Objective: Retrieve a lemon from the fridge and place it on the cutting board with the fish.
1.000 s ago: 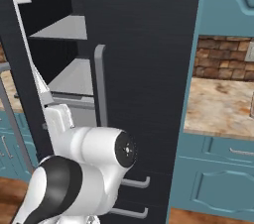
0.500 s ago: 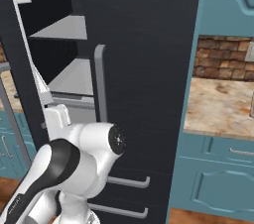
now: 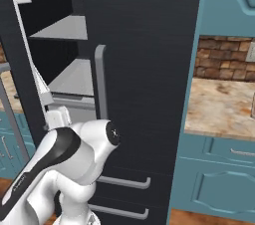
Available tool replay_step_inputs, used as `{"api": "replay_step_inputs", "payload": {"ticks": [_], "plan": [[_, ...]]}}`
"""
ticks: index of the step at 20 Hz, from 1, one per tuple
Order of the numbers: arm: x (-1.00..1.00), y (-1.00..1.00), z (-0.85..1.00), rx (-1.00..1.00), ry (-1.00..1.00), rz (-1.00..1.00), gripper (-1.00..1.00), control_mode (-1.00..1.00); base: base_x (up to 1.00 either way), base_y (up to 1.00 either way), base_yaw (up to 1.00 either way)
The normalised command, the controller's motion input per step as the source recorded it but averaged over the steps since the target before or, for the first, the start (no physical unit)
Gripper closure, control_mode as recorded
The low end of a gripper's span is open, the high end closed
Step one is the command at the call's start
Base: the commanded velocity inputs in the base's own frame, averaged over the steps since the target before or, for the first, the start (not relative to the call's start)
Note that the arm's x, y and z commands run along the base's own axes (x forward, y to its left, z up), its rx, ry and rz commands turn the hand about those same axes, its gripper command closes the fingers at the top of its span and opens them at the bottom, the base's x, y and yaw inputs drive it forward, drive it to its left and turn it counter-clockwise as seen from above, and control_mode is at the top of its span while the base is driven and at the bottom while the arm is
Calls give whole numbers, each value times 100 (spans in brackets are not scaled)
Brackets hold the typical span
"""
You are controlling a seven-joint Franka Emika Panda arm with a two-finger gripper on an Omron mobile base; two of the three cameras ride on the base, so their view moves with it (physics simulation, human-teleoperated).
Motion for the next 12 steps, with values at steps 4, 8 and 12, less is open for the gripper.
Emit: {"api": "replay_step_inputs", "payload": {"ticks": [4,8,12], "plan": [[45,18,-53,1,0,-7,-100,-100,0,0,0],[35,25,-44,1,0,-10,-100,-100,0,0,0],[27,34,-37,0,0,-7,-100,-100,0,0,0]]}}
